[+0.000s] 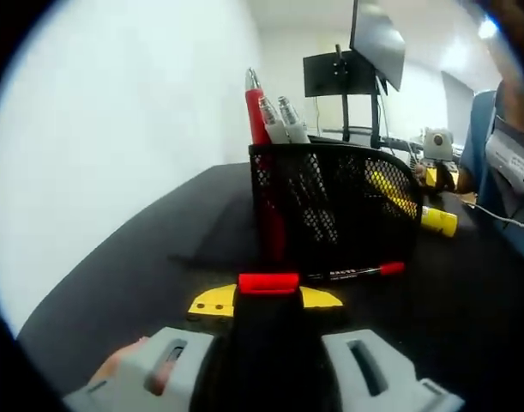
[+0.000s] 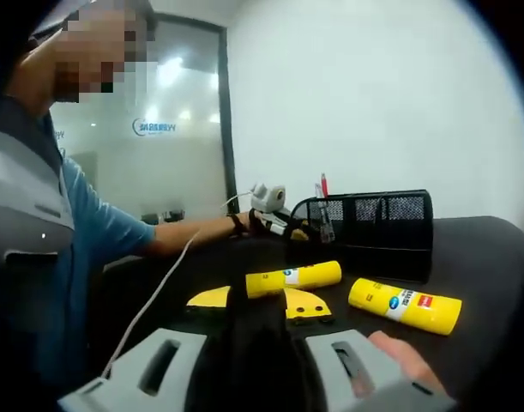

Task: Pick up pens and glue sticks and place them into the holder.

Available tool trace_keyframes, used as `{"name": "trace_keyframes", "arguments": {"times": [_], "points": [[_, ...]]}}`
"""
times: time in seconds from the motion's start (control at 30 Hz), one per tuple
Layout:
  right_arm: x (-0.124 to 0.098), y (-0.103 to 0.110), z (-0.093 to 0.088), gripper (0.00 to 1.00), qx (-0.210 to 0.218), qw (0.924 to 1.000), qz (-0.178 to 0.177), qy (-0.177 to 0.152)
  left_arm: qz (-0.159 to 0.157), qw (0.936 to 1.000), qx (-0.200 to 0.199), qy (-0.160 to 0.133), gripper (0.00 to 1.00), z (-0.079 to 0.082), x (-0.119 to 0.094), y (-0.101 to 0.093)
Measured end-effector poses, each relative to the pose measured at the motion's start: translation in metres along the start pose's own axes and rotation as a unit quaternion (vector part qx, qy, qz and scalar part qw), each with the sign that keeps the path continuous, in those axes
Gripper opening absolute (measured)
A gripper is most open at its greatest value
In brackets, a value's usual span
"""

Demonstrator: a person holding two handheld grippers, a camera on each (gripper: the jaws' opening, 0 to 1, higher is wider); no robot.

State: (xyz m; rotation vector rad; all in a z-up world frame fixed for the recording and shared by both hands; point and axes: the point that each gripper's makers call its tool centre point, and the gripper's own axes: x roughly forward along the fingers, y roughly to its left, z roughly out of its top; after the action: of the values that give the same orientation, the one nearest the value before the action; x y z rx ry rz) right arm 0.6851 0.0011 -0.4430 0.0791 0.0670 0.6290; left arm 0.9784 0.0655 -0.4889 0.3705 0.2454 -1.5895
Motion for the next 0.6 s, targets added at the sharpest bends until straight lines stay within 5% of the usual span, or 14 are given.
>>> {"name": "trace_keyframes", "arguments": {"times": [0.6], "points": [[-0.001,0.002,0.003,0.18,-0.007,1.0,0.003,-0.003,0.06,0.9972,-0.033,0.031,0.23,-0.02,-0.081,-0.046]]}}
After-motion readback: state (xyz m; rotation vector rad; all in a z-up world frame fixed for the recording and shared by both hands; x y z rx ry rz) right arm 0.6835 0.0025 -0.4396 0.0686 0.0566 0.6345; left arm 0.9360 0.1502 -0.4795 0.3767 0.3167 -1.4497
